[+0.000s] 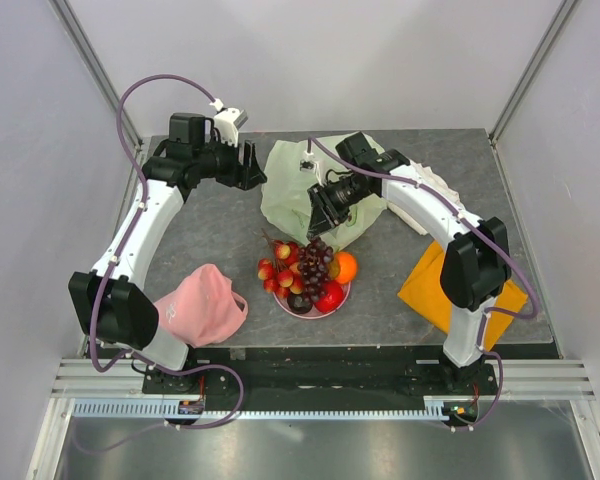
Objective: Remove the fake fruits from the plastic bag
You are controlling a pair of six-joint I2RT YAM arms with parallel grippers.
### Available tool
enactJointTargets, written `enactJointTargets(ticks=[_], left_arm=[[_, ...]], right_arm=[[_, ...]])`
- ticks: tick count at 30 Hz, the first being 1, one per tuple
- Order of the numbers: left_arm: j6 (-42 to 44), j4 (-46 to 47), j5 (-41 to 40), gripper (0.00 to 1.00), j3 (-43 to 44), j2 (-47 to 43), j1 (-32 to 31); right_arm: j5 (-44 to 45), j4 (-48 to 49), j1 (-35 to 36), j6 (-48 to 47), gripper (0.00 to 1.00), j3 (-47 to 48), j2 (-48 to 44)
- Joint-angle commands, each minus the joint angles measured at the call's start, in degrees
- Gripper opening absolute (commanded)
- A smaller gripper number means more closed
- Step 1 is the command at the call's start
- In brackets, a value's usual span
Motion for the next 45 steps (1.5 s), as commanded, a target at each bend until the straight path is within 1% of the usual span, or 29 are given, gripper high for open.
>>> enactJointTargets(ticks=[1, 3, 5, 6, 12, 15, 17, 19, 20, 21, 22, 23, 25, 26, 27, 28, 29, 30, 31, 32, 33, 36, 37, 39, 40, 42, 43, 45], left_arm=[[-1.34, 2.27, 1.8, 0.72, -0.31, -0.35, 0.34], [-1.42, 2.36, 1.8, 0.72, -0.32, -0.27, 0.34], [-1.43, 2.44, 1.89, 0.72, -0.05, -0.27, 0.34], [-1.43, 2.36, 1.89, 0.72, 0.04, -0.18, 0.34], [-0.9, 2.27, 1.54, 0.72, 1.26, -0.18, 0.34], [-0.11, 2.27, 0.75, 0.72, 1.79, -0.27, 0.34], [0.68, 1.57, 0.4, 0.72, 1.71, -0.53, 0.34], [2.09, 0.95, -0.21, 0.72, 1.27, -1.23, 0.34], [2.61, 0.17, -0.48, 0.73, 1.18, -1.49, 0.34], [3.66, -0.1, -1.0, 0.73, 1.0, -1.93, 0.34], [3.93, -0.54, -1.27, 0.73, 0.65, -2.89, 0.34], [4.2, -0.72, -1.62, 0.74, 0.48, -3.43, 0.34], [4.64, -1.6, -3.02, 0.74, -0.31, -5.18, 0.43], [4.81, -1.86, -3.55, 0.75, -0.58, -5.71, 0.43], [5.42, -2.47, -3.99, 0.76, -0.93, -6.32, 0.43], [5.69, -2.91, -5.04, 0.77, -1.37, -6.77, 0.61], [5.95, -3.53, -5.83, 0.86, -1.46, -7.38, 0.69], [6.22, -3.97, -7.23, 0.94, -1.72, -7.56, 0.96], [6.48, -4.15, -7.68, 0.99, -2.24, -7.82, 1.13], [6.75, -4.15, -8.3, 0.99, -2.42, -8.0, 1.4], [6.92, -4.15, -9.26, 0.99, -2.6, -8.09, 1.83], [7.54, -4.15, -9.62, 0.99, -2.6, -7.39, 3.24], [7.8, -4.41, -9.71, 0.99, -2.34, -7.12, 3.51], [8.15, -4.59, -9.54, 0.99, -2.34, -6.33, 4.21], [8.33, -4.68, -9.45, 0.99, -2.86, -6.33, 4.3], [8.07, -4.76, -9.18, 0.99, -3.65, -6.24, 4.65], [7.81, -4.68, -9.01, 0.99, -4.44, -6.42, 4.74], [6.75, -4.24, -9.0, 0.99, -5.49, -7.2, 4.91]], right_arm=[[0.99, 1.12, -0.23, 0.39, 0.43, 2.4, 0.26], [1.08, 1.12, -0.23, 0.48, 0.49, 2.49, 0.08], [0.82, 1.38, -0.14, 0.56, 0.52, 3.27, -0.35], [0.81, 1.38, -0.14, 0.65, 0.55, 3.72, -0.62], [0.38, 1.03, -2.51, 2.06, 0.62, 6.53, -3.08], [-0.06, -1.25, -5.31, 0.13, 0.65, 8.81, -4.49], [1.16, -5.01, -6.55, -3.2, 0.65, 9.43, -6.42], [5.02, -8.79, -7.78, -11.18, 0.66, 9.0, -8.35], [6.86, -14.12, -7.7, -14.87, 0.66, 8.47, -8.79], [9.4, -16.09, -7.78, -21.08, 0.67, 7.77, -9.23], [13.43, -17.15, -7.87, -23.41, 0.68, 6.37, -10.98], [15.38, -17.77, -8.05, -25.95, 0.71, 2.18, -12.3], [19.16, -17.6, -8.84, -31.31, 0.65, -2.58, -15.98], [19.79, -17.52, -9.01, -32.64, 0.61, -6.78, -16.96], [20.23, -17.25, -9.28, -33.35, 0.53, -8.74, -17.75], [20.67, -17.25, -9.28, -34.41, 0.5, -11.72, -18.28], [21.29, -16.9, -9.37, -34.59, 0.48, -12.88, -18.11], [21.9, -16.29, -9.19, -34.33, 0.47, -13.93, -17.68], [22.69, -14.98, -9.28, -32.24, 0.47, -15.69, -16.37], [24.53, -11.31, -9.28, -30.65, 0.47, -16.31, -15.31], [25.33, -9.01, -9.19, -29.42, 0.49, -16.49, -14.08], [27.53, 0.13, -9.28, -26.25, 0.51, -11.94, -6.27], [27.79, 3.02, -9.28, -25.46, 0.52, -5.22, -0.77], [27.62, 4.45, -9.28, -23.7, 0.53, 4.02, 5.5], [27.88, 4.28, -9.37, -23.61, 0.54, 14.51, 11.71], [30.77, 4.28, -10.15, -21.69, 0.58, 24.15, 18.15], [30.7, 4.98, -10.77, -20.45, 0.6, 30.72, 19.23], [29.56, 6.38, -12.7, -16.86, 0.64, 33.07, 19.25]])
